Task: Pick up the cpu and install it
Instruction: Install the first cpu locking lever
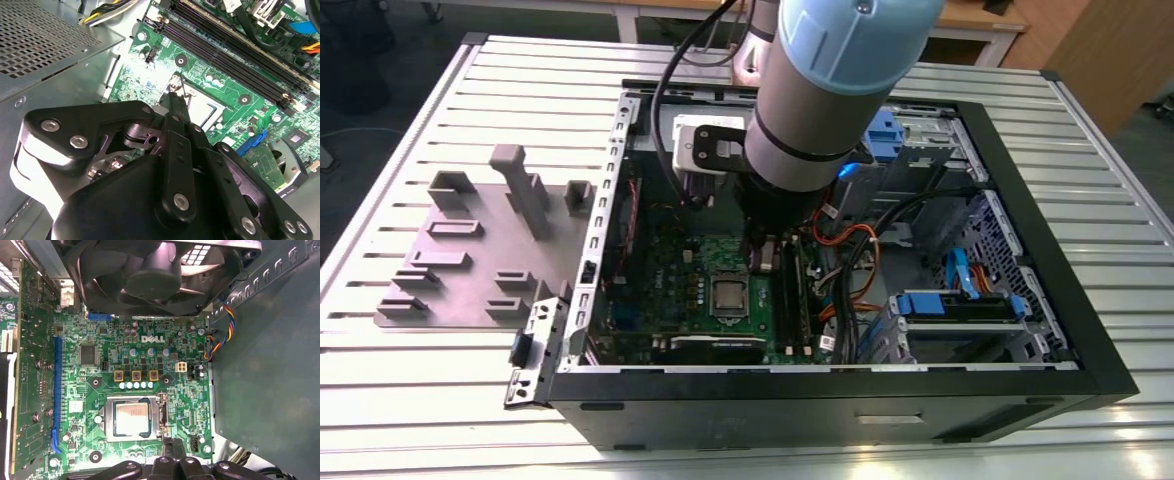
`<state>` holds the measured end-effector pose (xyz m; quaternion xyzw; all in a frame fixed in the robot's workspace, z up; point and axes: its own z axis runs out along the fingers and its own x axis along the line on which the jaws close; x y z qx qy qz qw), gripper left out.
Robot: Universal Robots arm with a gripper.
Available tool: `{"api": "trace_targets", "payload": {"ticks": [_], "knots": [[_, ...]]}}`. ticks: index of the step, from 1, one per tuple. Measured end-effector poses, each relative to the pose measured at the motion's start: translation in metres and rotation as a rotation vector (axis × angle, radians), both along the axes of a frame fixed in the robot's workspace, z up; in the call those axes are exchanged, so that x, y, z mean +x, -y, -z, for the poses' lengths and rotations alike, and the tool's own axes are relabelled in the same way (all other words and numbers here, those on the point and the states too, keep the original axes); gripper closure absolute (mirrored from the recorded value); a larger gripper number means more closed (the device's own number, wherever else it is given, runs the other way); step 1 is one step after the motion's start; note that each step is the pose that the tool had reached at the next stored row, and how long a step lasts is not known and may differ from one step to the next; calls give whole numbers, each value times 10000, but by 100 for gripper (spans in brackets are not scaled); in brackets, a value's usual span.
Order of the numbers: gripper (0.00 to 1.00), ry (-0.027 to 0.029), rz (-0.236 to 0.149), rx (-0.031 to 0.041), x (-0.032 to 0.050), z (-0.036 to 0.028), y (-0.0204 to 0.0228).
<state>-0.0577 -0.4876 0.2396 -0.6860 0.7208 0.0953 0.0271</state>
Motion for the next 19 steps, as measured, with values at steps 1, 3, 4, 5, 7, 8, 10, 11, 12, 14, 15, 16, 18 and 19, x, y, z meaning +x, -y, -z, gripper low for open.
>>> {"api": "trace_targets", "payload": {"ticks": [1,3,4,5,7,8,10,11,12,14,15,16,18,19], "knots": [[89,3,0,0,2,0,0],[89,120,0,-1,179,7,0],[89,122,-1,-1,181,8,0],[89,124,0,-1,184,8,0],[89,127,0,-1,190,8,0],[89,129,0,-1,192,8,0],[89,132,0,-1,198,8,0],[89,134,0,-1,200,8,0],[89,136,0,-1,203,9,0],[89,139,0,-1,209,9,0],[89,141,0,-1,211,9,0],[89,143,0,-1,214,9,0],[89,146,0,-1,219,9,0],[89,148,0,-1,222,9,0]]}}
